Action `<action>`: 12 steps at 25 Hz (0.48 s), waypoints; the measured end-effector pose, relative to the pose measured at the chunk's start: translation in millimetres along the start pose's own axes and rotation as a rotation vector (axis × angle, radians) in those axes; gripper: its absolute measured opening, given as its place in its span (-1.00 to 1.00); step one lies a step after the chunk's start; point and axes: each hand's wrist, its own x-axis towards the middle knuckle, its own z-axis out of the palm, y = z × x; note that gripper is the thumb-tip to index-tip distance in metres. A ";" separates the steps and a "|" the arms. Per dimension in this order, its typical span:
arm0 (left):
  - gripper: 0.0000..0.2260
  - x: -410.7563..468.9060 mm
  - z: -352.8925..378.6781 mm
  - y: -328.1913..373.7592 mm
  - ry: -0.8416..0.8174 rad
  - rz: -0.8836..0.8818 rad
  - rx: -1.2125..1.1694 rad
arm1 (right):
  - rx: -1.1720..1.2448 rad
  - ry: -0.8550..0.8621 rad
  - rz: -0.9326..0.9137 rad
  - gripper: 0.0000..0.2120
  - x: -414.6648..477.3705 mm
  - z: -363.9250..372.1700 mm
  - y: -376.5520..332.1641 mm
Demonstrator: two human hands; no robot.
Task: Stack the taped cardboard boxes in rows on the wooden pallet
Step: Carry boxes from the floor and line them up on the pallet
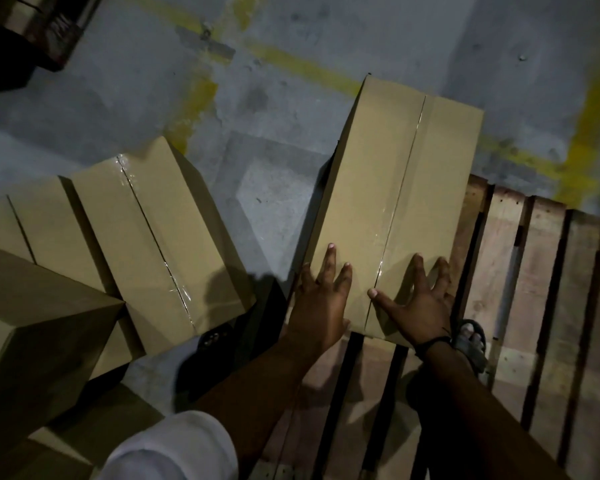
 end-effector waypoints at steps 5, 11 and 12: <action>-0.03 0.3 2.2 -2.2 0.001 0.004 0.020 | -0.028 0.015 0.001 0.11 -2.1 3.2 -1.3; -0.10 -10.2 -15.6 -2.1 -0.028 0.032 0.094 | -0.118 0.016 -0.010 -0.01 -15.0 -6.9 -20.2; -0.13 -17.2 -24.9 -3.2 -0.009 0.042 0.098 | -0.141 0.023 -0.027 -0.04 -21.9 -12.6 -28.3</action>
